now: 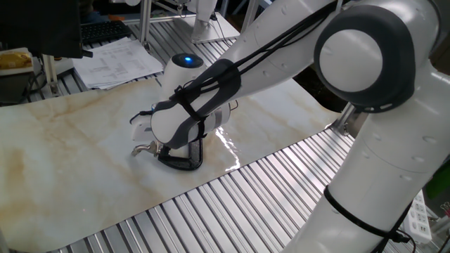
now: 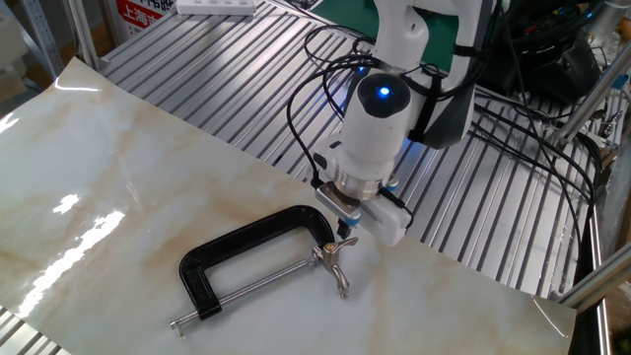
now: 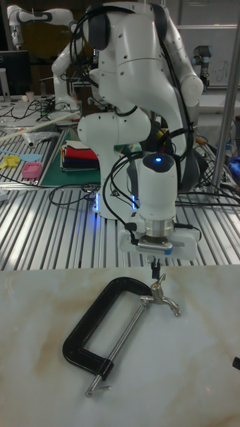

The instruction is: Turn off the water tap

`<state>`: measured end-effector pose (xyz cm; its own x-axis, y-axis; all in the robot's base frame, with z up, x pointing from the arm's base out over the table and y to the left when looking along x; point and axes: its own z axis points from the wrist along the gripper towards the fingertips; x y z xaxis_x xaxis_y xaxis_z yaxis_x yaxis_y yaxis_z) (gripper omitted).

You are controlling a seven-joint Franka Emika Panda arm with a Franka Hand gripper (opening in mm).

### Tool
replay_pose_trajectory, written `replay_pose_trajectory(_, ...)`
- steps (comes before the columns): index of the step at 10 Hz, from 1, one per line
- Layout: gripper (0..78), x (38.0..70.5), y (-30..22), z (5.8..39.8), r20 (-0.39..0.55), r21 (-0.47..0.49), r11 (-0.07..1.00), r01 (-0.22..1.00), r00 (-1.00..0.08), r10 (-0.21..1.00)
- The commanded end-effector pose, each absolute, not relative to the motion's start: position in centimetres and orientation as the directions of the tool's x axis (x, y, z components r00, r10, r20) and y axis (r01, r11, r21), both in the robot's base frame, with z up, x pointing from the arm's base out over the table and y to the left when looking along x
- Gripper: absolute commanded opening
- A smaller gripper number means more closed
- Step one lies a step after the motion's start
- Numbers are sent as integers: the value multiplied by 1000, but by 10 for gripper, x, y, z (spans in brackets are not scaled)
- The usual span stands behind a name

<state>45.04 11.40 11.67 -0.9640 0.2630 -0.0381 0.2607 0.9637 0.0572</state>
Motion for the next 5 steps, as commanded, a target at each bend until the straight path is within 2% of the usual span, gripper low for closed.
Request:
replay_pose_trajectory(1,0,453,130,123,-39,81,935,346,-936,349)
replay_pose_trajectory(5,0,472,142,129,-66,101,889,446,-889,453)
